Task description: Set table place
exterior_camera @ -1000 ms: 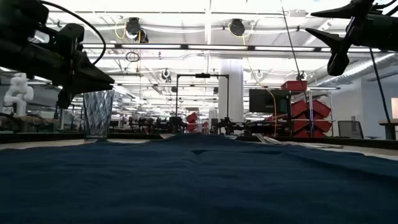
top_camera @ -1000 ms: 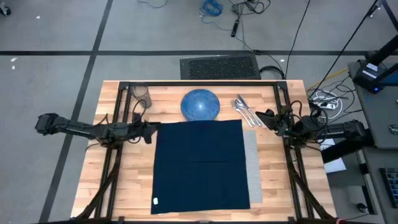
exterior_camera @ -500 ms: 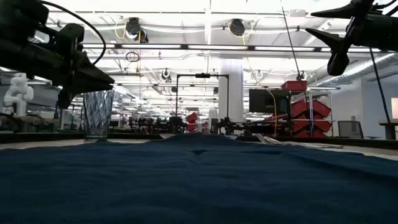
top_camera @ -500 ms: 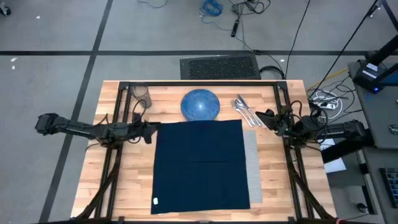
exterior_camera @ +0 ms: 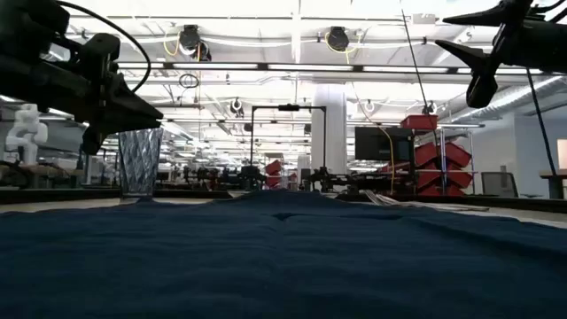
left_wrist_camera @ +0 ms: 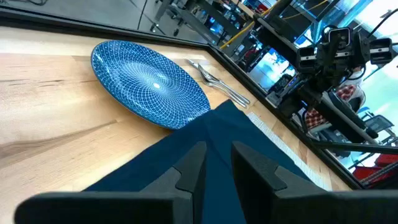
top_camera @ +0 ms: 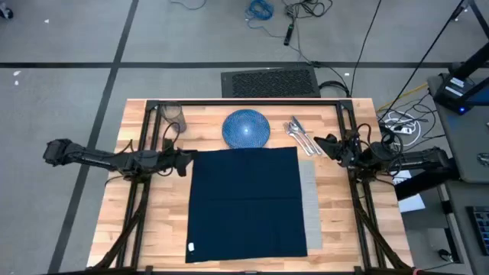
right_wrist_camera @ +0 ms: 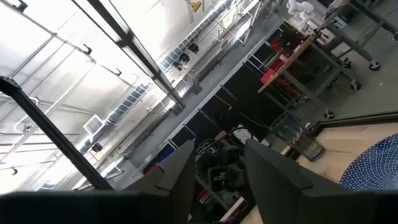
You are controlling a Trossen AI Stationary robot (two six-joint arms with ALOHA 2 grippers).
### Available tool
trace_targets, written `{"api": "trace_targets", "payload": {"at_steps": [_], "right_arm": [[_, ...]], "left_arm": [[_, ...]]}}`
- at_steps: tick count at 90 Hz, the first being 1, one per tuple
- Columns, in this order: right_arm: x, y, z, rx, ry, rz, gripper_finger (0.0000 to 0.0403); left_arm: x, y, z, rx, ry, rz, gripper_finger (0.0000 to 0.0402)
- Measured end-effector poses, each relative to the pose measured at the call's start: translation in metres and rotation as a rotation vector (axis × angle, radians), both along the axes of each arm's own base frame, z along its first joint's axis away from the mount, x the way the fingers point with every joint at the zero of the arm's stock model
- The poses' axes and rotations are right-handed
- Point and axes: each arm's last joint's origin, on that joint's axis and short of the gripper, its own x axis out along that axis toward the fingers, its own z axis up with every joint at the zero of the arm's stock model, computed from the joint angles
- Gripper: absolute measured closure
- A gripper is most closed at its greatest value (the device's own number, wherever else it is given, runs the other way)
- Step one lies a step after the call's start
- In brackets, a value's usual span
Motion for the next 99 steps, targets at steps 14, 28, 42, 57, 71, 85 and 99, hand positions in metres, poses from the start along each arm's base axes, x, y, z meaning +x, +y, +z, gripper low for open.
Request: {"api": "trace_targets", "payload": {"at_steps": [14,28,42,57,71,85,99], "right_arm": [[-0.0004,-0.0001,0.0009,0.03,-0.02,0.012,0.0275],[-0.0003,0.0,0.0008,0.149,-0.057,0.06,0.0275],[-0.0003,0.0,0.0007,0.24,-0.086,0.1,0.0275],[-0.0002,0.0,0.0005,0.251,-0.087,0.104,0.0275],[-0.0002,0.0,0.0005,0.229,-0.081,0.095,0.0275],[-0.0002,0.0,0.0005,0.231,-0.082,0.092,0.0275],[-0.0002,-0.0001,0.0006,0.243,-0.086,0.097,0.0275]], "left_arm": [[0.0,0.0,0.0,0.0,0.0,0.0,0.0341],[-0.0002,0.0003,-0.0002,0.011,0.005,0.009,0.0341],[-0.0003,0.0009,0.0002,0.047,0.015,0.022,0.0341],[-0.0002,0.0008,0.0007,0.045,0.009,0.02,0.0341],[0.0,0.0006,0.001,0.042,0.006,0.013,0.0341],[0.0,0.0006,0.0011,0.043,0.005,0.013,0.0341],[0.0001,0.0004,0.0011,0.04,0.005,0.007,0.0341]]}}
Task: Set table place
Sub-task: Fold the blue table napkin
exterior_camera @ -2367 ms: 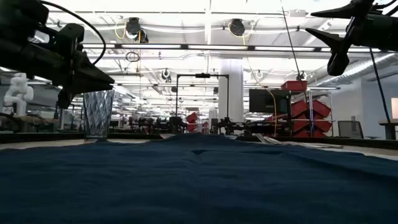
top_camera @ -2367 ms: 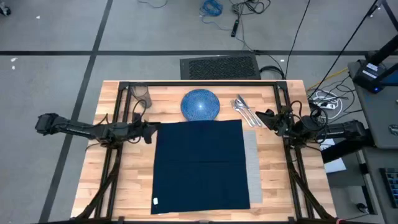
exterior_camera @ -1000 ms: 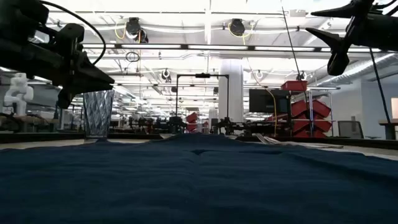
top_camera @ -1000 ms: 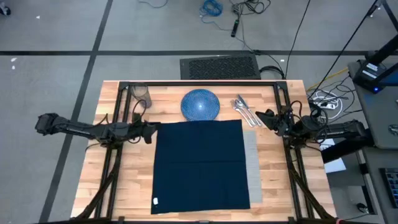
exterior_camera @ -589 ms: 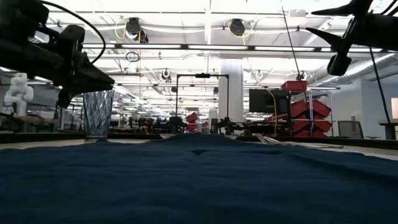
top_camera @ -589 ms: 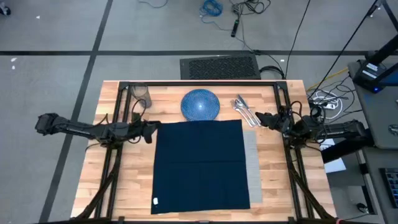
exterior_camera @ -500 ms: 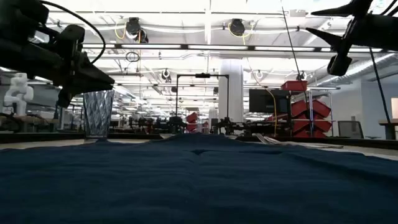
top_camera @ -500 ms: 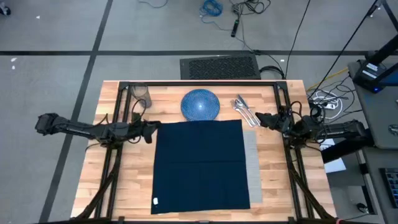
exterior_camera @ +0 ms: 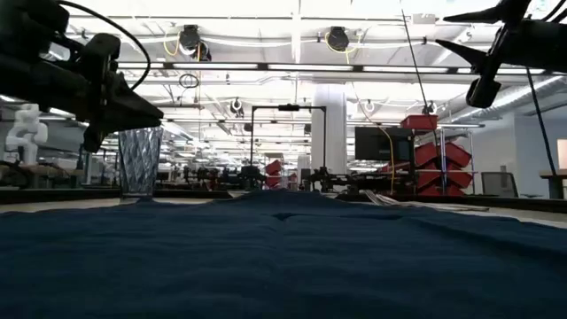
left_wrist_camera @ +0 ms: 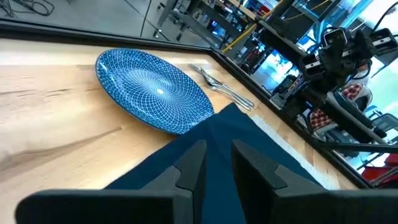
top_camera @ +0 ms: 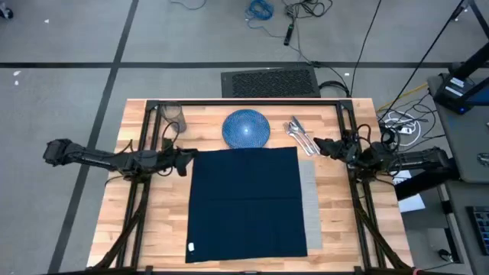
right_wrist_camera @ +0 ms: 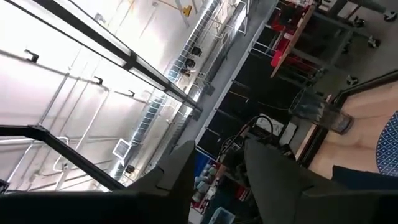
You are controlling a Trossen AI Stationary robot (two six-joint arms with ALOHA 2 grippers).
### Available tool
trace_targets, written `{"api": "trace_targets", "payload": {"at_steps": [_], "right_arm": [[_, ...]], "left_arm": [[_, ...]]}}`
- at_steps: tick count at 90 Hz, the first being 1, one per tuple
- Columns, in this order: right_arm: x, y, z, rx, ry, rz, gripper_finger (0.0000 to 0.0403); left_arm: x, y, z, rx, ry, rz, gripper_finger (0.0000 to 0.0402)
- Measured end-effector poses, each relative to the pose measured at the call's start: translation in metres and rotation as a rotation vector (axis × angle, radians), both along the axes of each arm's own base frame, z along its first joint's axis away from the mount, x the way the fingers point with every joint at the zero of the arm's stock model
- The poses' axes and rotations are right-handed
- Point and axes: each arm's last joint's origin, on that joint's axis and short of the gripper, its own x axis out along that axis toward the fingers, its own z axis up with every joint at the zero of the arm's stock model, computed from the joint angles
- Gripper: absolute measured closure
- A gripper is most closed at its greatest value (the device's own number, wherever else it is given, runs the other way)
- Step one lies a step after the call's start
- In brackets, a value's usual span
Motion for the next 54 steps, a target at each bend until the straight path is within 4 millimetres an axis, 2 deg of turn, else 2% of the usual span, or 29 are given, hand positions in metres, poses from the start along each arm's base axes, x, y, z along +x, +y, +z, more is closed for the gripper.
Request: {"api": "trace_targets", "payload": {"at_steps": [15,24,31,39,54], "right_arm": [[-0.001,0.0,0.005,0.027,-0.04,0.021,0.0275],[-0.003,0.0,0.027,-0.007,-0.052,0.004,0.0275],[-0.005,-0.001,0.056,-0.06,-0.002,-0.024,0.0275],[-0.006,-0.002,0.095,-0.139,0.112,-0.04,0.0275],[-0.009,-0.005,0.181,-0.326,0.314,-0.039,0.0275]], "left_arm": [[0.002,-0.002,0.007,-0.104,-0.092,-0.066,0.0341],[0.006,-0.005,0.034,-0.121,-0.175,-0.143,0.0341],[0.008,-0.006,0.064,-0.044,-0.219,-0.182,0.0341],[0.007,-0.005,0.109,0.089,-0.236,-0.18,0.0341],[-0.001,0.003,0.187,0.298,-0.098,-0.095,0.0341]]}}
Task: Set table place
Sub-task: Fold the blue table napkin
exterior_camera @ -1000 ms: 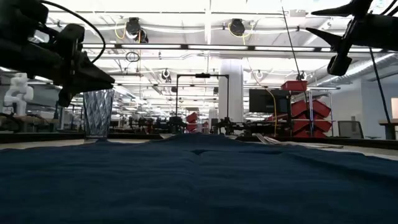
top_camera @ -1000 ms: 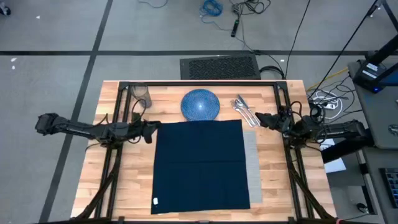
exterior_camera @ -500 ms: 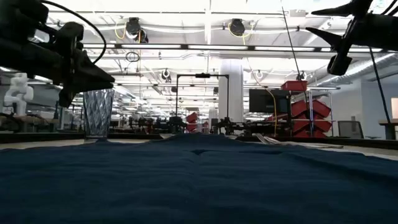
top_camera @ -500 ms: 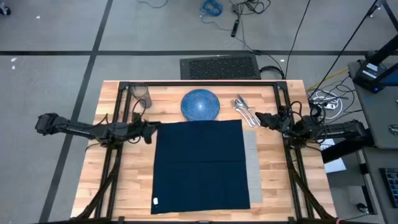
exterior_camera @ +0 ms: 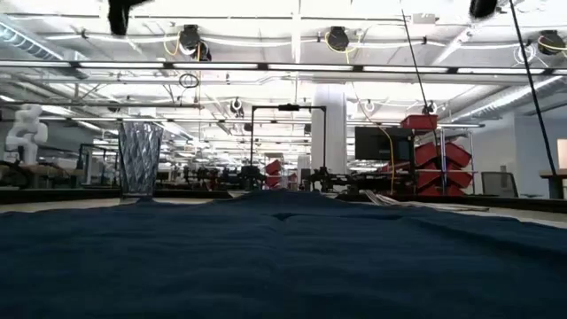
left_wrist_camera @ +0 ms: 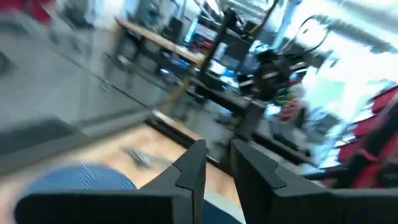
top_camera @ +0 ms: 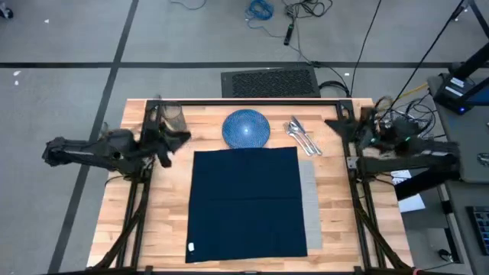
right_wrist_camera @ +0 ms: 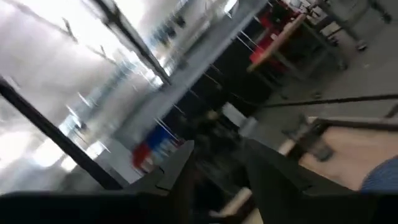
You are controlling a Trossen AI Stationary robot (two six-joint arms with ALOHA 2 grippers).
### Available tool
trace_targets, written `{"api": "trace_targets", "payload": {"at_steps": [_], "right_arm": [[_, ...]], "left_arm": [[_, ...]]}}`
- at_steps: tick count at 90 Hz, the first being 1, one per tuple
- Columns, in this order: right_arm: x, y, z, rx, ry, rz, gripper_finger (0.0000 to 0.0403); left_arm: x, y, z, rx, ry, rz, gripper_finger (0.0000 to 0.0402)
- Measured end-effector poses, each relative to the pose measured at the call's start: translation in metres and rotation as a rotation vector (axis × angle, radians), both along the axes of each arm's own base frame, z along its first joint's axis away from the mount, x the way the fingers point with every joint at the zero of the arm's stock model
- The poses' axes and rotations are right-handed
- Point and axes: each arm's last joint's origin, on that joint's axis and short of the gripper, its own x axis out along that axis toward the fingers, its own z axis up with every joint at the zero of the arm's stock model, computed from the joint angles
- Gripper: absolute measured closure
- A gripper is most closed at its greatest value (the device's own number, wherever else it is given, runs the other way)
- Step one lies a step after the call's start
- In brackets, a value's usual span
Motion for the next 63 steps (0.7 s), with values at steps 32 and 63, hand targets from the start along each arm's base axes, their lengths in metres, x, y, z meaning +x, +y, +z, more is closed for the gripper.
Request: {"api": "trace_targets", "payload": {"at_steps": [32,63], "right_arm": [[0.015,-0.003,0.121,-0.268,0.343,-0.016,0.0275],[0.053,-0.02,0.088,-0.216,0.9,-0.044,0.0275]], "left_arm": [[0.011,0.016,0.095,0.105,0.415,0.156,0.0341],[0.077,0.039,0.051,-0.004,0.904,0.102,0.0341]]}}
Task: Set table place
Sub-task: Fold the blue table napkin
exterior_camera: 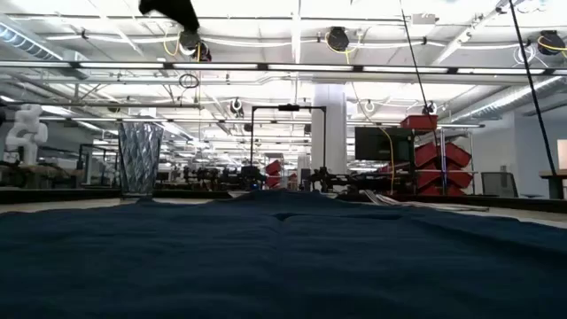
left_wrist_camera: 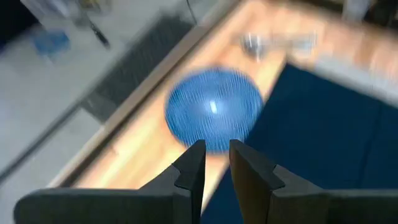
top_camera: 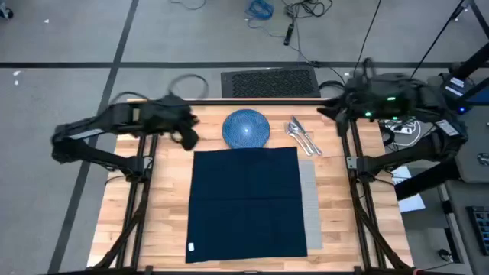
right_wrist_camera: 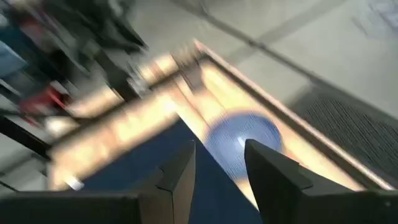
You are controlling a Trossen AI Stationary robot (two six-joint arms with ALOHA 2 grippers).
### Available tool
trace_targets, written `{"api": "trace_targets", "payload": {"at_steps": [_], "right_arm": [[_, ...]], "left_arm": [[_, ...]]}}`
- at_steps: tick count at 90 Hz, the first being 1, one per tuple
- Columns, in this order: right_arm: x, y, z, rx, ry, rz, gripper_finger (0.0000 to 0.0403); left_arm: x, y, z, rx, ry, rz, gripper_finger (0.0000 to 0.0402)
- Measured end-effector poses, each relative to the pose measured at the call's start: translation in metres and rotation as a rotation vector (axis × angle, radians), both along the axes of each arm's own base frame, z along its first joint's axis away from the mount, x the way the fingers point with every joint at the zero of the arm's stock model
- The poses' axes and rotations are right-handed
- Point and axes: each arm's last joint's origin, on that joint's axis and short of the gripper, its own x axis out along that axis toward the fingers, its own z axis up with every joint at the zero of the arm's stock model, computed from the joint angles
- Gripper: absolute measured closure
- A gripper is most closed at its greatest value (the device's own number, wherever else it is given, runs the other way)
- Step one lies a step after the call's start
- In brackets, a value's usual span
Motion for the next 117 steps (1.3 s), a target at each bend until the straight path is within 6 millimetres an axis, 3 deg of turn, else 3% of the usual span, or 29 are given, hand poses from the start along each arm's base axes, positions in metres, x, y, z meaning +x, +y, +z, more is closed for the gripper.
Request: {"api": "trace_targets", "payload": {"at_steps": [11,23,34,43,61,71,84,117], "right_arm": [[0.014,-0.003,-0.035,0.036,0.181,-0.009,0.0275],[0.027,-0.001,-0.079,0.058,0.199,0.022,0.0275],[0.027,0.0,-0.123,0.131,0.174,0.011,0.0275],[0.021,0.002,-0.157,0.2,0.17,-0.017,0.0275],[0.014,0.004,-0.206,0.318,0.156,-0.07,0.0275],[0.016,0.004,-0.22,0.356,0.132,-0.085,0.0275],[0.019,0.004,-0.224,0.365,0.092,-0.088,0.0275],[0.02,0.004,-0.223,0.374,0.07,-0.097,0.0275]], "left_arm": [[0.022,0.009,-0.026,-0.091,0.174,-0.021,0.0341],[0.039,0.018,-0.067,-0.175,0.32,-0.093,0.0341],[0.036,0.026,-0.104,-0.255,0.391,-0.08,0.0341],[0.034,0.033,-0.128,-0.32,0.35,-0.073,0.0341],[0.023,0.047,-0.167,-0.449,0.374,0.044,0.0341],[0.013,0.055,-0.187,-0.507,0.421,0.148,0.0341],[0.007,0.064,-0.206,-0.536,0.42,0.224,0.0341],[0.003,0.063,-0.225,-0.566,0.369,0.214,0.0341]]}}
